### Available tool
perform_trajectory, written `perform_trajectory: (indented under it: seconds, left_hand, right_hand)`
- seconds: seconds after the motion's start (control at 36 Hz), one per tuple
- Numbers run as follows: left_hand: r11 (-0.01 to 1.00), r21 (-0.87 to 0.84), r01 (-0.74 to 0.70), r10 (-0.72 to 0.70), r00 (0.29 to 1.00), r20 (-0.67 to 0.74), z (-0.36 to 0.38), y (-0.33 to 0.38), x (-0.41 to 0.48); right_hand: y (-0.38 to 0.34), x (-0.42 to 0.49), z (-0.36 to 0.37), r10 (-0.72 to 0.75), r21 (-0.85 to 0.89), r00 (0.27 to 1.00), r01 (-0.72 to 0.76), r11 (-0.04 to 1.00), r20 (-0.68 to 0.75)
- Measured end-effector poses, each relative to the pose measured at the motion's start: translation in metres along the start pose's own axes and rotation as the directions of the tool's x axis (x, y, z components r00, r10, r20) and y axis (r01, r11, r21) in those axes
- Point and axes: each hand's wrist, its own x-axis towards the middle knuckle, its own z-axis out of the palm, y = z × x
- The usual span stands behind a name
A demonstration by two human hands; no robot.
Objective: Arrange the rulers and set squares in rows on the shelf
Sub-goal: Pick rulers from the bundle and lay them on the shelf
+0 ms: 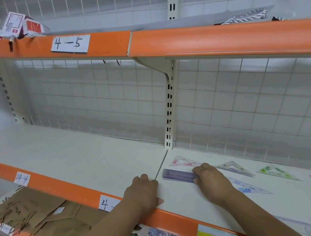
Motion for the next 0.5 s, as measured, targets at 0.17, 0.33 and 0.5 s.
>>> perform_trajectory:
  seconds: [0.17,0.33,0.5]
  left_hand:
    - [1.000,0.000,-0.011,0.011,1.000,0.009,0.000,-0.002,0.002]
    - [0.999,-0.008,-0.043,0.043,0.999,-0.003,-0.003,0.003,0.004]
    - [0.991,0.001,-0.131,0.131,0.991,-0.019,0.003,0.024,0.005]
  right_hand:
    - [0.007,-0.016,-0.017,-0.003,0.011,0.997,0.004,1.000,-0.080]
    - [0.028,-0.044,-0.030,-0.005,0.016,0.996,0.006,1.000,-0.089]
    - [0.048,-0.069,-0.040,0.059,0.019,0.998,-0.059,0.998,0.024]
